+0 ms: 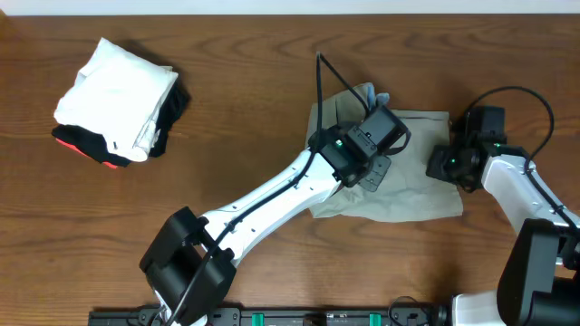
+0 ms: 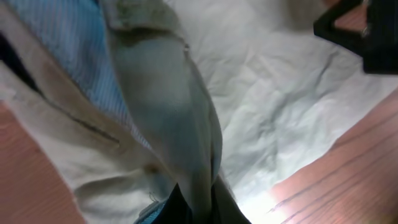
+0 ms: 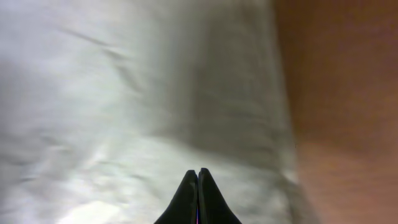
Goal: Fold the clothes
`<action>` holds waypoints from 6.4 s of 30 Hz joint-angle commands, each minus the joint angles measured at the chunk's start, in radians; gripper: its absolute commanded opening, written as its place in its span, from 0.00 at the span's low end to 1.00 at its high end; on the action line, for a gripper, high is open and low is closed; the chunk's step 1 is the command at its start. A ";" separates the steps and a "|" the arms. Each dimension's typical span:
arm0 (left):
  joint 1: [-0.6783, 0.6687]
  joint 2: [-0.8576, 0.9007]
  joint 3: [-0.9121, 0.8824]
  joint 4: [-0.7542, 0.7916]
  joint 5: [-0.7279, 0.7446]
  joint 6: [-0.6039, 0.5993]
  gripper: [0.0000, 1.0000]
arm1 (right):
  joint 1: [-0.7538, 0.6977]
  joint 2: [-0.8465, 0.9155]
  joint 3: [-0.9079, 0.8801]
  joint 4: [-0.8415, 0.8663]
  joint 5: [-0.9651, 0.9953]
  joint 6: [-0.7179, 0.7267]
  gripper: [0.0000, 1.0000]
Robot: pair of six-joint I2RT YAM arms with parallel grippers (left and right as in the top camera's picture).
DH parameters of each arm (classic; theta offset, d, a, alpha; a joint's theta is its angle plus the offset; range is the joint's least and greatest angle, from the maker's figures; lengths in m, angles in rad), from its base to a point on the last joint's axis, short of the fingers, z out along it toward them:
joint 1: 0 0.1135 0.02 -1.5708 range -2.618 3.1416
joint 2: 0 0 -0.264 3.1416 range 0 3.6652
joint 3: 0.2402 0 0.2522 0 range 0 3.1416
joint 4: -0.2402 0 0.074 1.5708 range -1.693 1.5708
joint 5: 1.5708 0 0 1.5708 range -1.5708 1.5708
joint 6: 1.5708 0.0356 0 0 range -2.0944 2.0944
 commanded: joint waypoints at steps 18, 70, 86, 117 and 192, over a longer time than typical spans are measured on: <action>0.067 -0.112 0.168 -0.255 -0.117 0.074 0.06 | 0.367 -0.006 -0.008 0.187 -0.145 0.265 0.01; 0.140 -0.125 0.328 -0.433 -0.132 0.108 0.06 | 0.321 0.088 0.026 0.347 -0.351 0.205 0.01; 0.116 -0.055 0.312 -0.420 -0.131 0.107 0.06 | 0.036 0.054 0.018 -0.021 -0.003 0.117 0.01; -0.014 0.171 0.312 -0.280 -0.056 0.042 0.06 | 0.037 0.055 0.000 -0.019 0.047 0.117 0.01; 0.244 0.092 -0.054 -0.138 0.225 -0.065 0.23 | 0.055 -0.163 -0.277 -0.007 -0.446 -0.116 0.01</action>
